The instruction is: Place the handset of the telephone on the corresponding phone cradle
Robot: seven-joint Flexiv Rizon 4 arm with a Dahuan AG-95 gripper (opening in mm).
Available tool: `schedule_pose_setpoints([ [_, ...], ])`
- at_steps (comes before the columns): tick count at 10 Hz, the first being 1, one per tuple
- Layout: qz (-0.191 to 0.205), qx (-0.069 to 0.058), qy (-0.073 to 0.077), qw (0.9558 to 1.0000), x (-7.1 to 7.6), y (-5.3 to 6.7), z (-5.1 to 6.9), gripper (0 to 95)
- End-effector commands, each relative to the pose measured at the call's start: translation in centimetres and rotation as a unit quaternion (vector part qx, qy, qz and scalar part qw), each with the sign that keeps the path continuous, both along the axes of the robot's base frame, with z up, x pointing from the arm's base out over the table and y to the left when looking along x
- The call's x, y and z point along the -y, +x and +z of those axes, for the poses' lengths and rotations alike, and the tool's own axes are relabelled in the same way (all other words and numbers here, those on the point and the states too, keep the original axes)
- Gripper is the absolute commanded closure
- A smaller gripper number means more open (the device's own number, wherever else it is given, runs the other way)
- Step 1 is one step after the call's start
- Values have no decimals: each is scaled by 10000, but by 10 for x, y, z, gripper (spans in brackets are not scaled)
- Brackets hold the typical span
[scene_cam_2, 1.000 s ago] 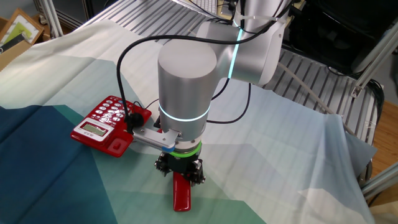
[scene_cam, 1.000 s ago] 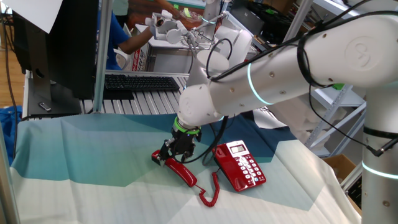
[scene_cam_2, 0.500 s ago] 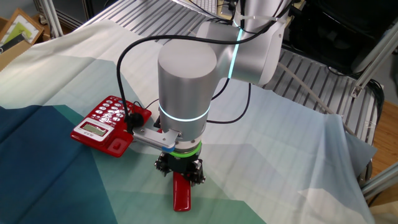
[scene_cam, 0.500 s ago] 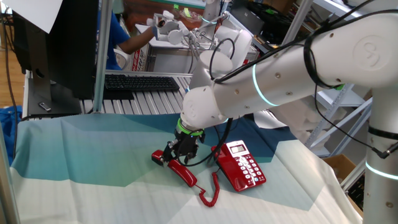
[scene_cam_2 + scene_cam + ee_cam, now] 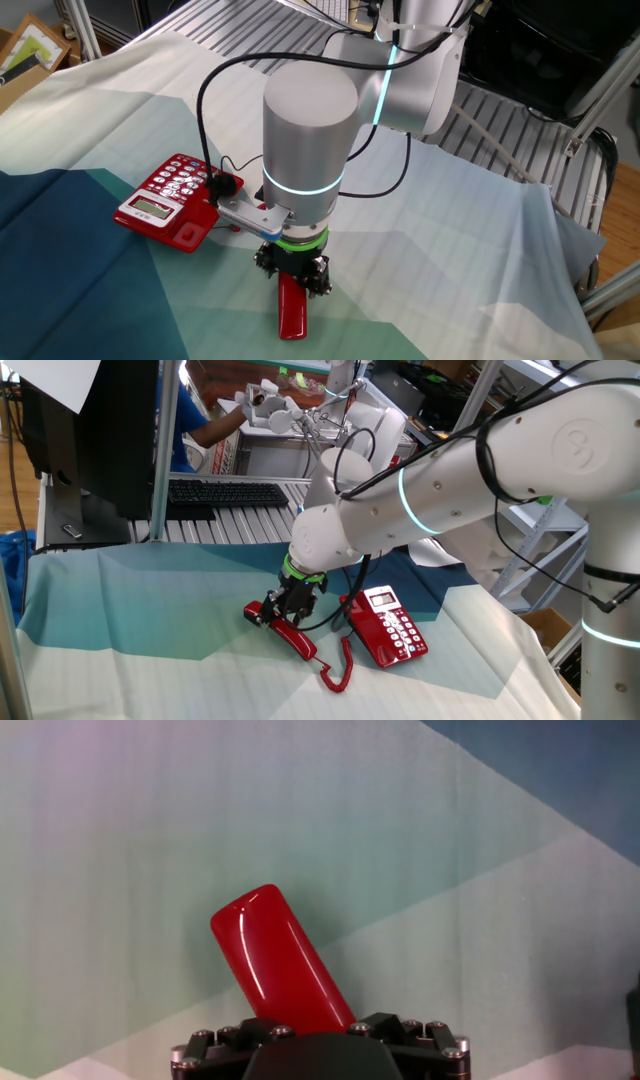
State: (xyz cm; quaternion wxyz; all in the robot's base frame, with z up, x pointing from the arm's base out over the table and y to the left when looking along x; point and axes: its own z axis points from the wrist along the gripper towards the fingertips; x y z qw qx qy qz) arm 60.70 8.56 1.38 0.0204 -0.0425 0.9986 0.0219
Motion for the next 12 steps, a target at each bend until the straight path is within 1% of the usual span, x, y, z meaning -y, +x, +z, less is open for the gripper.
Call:
schedule_pose_setpoints([
  [1,1,-5,24,10000,-1,0,0,570],
  [2,11,-11,27,10000,-1,0,0,570],
  [3,54,-25,20,10000,-1,0,0,760],
  [4,60,-27,21,10000,-1,0,0,760],
  [5,85,-30,16,10000,0,0,0,950],
  [8,102,-51,-4,9999,0,0,0,950],
  [10,102,-115,9,9999,0,0,1,950],
  [11,97,-113,9,9999,0,1,1,950],
  [12,76,-162,4,9998,0,2,2,950],
])
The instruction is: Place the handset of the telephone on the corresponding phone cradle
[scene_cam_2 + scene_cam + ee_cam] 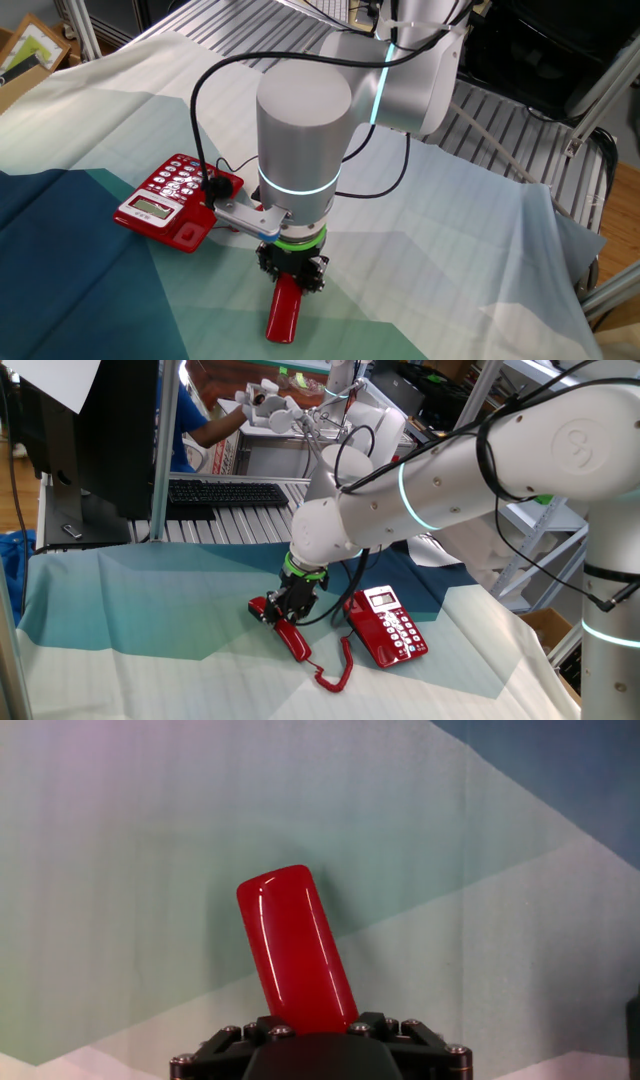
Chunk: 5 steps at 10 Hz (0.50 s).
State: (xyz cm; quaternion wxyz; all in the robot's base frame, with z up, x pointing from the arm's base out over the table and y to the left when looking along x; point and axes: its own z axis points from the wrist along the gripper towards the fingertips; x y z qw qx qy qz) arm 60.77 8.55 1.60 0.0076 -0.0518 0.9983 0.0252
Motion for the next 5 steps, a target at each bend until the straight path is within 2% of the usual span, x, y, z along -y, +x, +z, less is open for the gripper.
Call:
schedule_pose_setpoints([
  [1,-31,-74,-23,10000,1,2,2,950],
  [2,-40,-108,-28,9999,1,4,4,950],
  [4,-86,-255,-64,9996,0,7,11,950],
  [5,-103,-259,-98,9996,-1,8,16,950],
])
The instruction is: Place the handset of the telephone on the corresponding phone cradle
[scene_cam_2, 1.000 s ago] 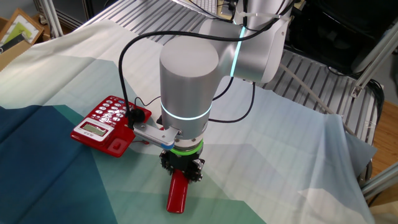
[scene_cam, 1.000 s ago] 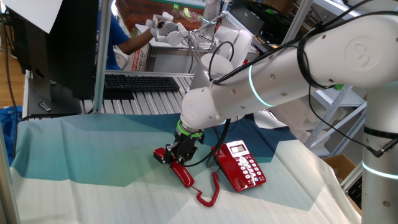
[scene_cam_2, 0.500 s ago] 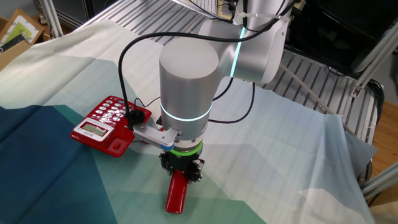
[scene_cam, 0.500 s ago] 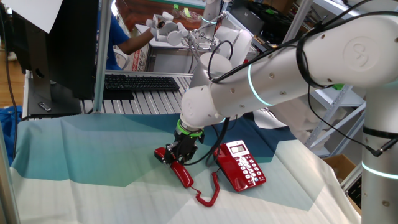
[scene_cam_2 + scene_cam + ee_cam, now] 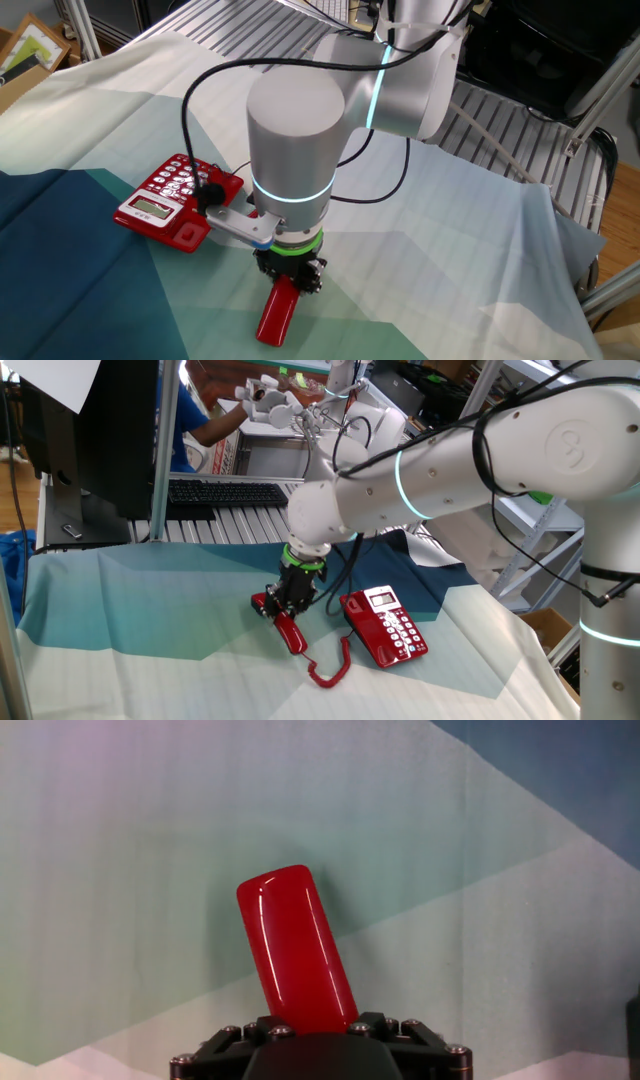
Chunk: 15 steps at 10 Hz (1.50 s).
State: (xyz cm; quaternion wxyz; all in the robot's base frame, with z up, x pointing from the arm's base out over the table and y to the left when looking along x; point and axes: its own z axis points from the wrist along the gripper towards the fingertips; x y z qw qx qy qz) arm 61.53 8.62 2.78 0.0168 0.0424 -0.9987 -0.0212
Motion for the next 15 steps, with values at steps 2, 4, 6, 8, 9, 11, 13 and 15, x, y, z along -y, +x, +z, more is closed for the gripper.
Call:
schedule_pose_setpoints([
  [2,-41,-8,-73,10000,-1,0,10,950],
  [4,-71,-14,-79,9999,-1,0,11,950],
  [6,-96,-63,-82,9999,0,-1,12,950],
  [8,-125,-94,-91,9998,2,-2,15,950],
  [9,-120,-112,-105,9998,2,-2,15,950],
  [11,-143,-180,-108,9997,4,-4,18,950],
  [13,-157,-278,-101,9994,6,-6,22,950],
  [15,-148,-359,-110,9992,9,-8,25,950],
])
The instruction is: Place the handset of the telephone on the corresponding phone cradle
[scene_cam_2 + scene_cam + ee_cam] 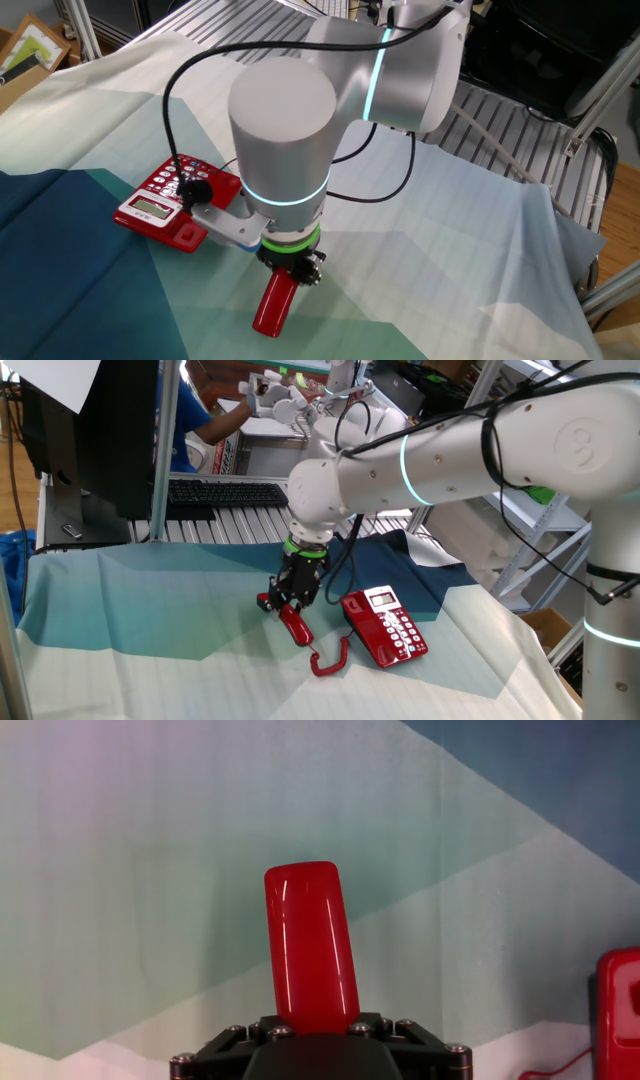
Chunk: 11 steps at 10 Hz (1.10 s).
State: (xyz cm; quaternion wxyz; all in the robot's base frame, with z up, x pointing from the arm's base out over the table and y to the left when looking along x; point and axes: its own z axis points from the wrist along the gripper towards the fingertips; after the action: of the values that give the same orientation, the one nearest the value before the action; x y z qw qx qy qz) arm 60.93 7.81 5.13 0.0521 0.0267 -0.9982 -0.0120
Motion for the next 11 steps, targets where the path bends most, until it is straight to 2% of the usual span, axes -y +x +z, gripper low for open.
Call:
schedule_pose_setpoints([
  [1,-6,-41,-8,10000,3,-4,4,950],
  [11,37,-126,-98,9999,13,-13,10,950],
])
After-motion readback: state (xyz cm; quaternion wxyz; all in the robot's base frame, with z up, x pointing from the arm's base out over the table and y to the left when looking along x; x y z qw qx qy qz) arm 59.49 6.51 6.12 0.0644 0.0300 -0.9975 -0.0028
